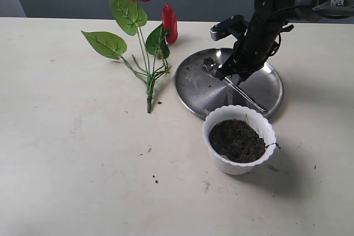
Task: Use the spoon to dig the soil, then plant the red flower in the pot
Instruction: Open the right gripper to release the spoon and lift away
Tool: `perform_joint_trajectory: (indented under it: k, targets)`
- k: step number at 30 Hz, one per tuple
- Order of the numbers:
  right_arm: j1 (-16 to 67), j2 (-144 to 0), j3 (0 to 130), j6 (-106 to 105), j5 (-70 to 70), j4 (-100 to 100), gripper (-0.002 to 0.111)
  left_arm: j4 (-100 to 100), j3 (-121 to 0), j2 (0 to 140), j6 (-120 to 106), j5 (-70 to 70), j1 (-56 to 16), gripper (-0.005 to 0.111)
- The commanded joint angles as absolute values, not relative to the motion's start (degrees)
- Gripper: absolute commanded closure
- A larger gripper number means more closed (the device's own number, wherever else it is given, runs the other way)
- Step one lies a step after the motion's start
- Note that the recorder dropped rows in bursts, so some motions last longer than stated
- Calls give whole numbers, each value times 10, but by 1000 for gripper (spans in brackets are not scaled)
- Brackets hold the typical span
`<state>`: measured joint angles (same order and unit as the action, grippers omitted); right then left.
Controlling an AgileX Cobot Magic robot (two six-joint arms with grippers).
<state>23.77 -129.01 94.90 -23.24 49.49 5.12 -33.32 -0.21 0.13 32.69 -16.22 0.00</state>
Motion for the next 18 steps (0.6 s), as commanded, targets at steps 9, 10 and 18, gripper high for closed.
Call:
perform_joint_trajectory:
  k: [9,10,18]
  targets:
    - [234,-1242,975,-234,478,116,77,-333,0,0,328,-163,1,106]
    - [234,-1234,978,-234,478,162,77,-333,0,0,328,-163,1,106]
    - [272,-1215,981,-367,526,363,58,-333,0,0,328,-163,1,106]
